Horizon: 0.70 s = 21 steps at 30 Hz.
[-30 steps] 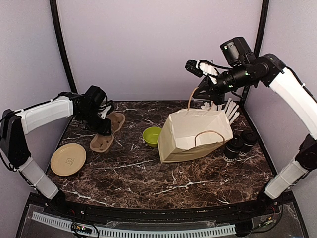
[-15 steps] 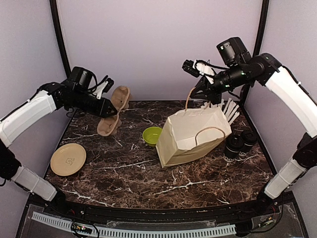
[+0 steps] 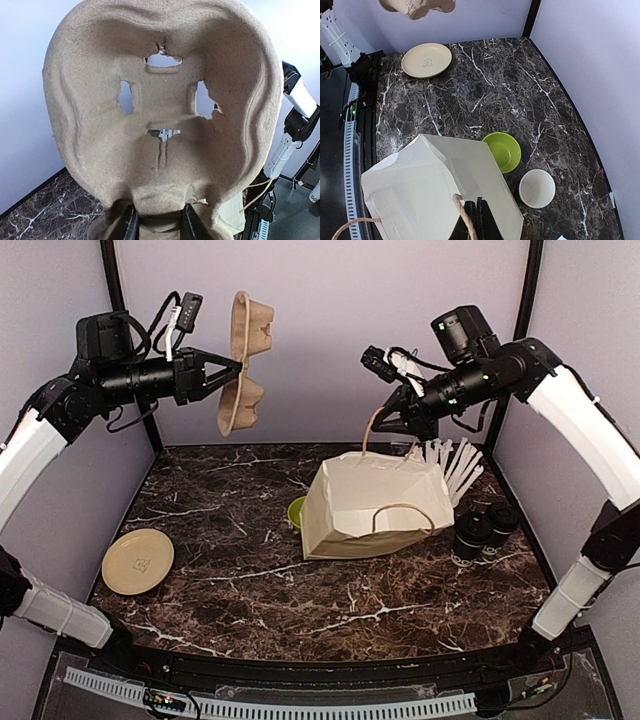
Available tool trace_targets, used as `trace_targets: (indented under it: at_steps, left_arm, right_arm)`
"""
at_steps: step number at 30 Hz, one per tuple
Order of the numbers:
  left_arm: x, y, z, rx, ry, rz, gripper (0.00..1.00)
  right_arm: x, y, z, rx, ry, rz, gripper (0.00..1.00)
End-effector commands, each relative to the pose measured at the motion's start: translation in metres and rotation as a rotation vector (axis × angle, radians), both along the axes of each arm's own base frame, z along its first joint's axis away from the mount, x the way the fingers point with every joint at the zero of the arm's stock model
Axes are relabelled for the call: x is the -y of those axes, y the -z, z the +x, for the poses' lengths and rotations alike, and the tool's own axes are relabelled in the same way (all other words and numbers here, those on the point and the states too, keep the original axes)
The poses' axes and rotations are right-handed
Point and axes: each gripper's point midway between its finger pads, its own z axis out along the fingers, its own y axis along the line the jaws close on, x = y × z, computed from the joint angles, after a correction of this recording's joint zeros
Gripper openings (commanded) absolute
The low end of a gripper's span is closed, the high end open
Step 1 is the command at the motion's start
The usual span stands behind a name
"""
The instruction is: Pack the takeout coffee
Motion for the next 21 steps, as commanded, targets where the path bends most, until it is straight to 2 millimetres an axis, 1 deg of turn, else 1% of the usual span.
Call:
trace_targets:
  at_steps: [1,4,7,10,12,13,14,15,16,18,20,21]
  left_arm:
    - [0.002,-0.038,-0.021,0.081,0.067,-0.077,0.26]
    - [0.008,-0.040,-0.030,0.083,0.110,-0.088,0.26]
    - [0.017,-0.038,-0.037,0.079,0.156,-0.096,0.26]
    - [0.029,-0.036,-0.046,0.079,0.206,-0.086,0.26]
    - [0.032,-0.036,-0.049,0.079,0.222,-0.076,0.26]
    - [0.032,-0.035,-0.049,0.081,0.221,-0.070,0.26]
    - [0.033,-0.035,-0.049,0.083,0.221,-0.068,0.26]
    - [0.032,-0.034,-0.047,0.086,0.213,-0.063,0.26]
    - [0.032,-0.033,-0.047,0.086,0.210,-0.061,0.26]
    - [0.031,-0.034,-0.049,0.093,0.213,-0.061,0.26]
    - [0.032,-0.035,-0.052,0.102,0.221,-0.070,0.26]
    - [0.032,-0.032,-0.055,0.100,0.230,-0.073,0.26]
  right_arm:
    - [-0.018,-0.022,0.014,-0.013,0.038,0.087,0.00]
    - [-0.028,-0.018,0.023,-0.060,0.054,0.103,0.00]
    - [-0.035,-0.013,0.018,-0.119,0.015,0.114,0.00]
    - [-0.038,-0.010,0.009,-0.155,-0.026,0.124,0.00]
    - [-0.039,-0.007,0.004,-0.176,-0.046,0.125,0.00]
    - [-0.039,-0.004,0.002,-0.177,-0.059,0.119,0.05]
    - [-0.039,0.000,0.003,-0.176,-0.062,0.106,0.17]
    - [-0.038,0.005,0.006,-0.172,-0.054,0.090,0.25]
    - [-0.038,0.011,0.009,-0.174,-0.043,0.072,0.28]
    - [-0.037,0.019,0.011,-0.174,-0.039,0.045,0.31]
    - [-0.037,0.022,0.012,-0.169,-0.038,0.033,0.31]
    - [-0.036,0.023,0.013,-0.164,-0.036,0.032,0.31]
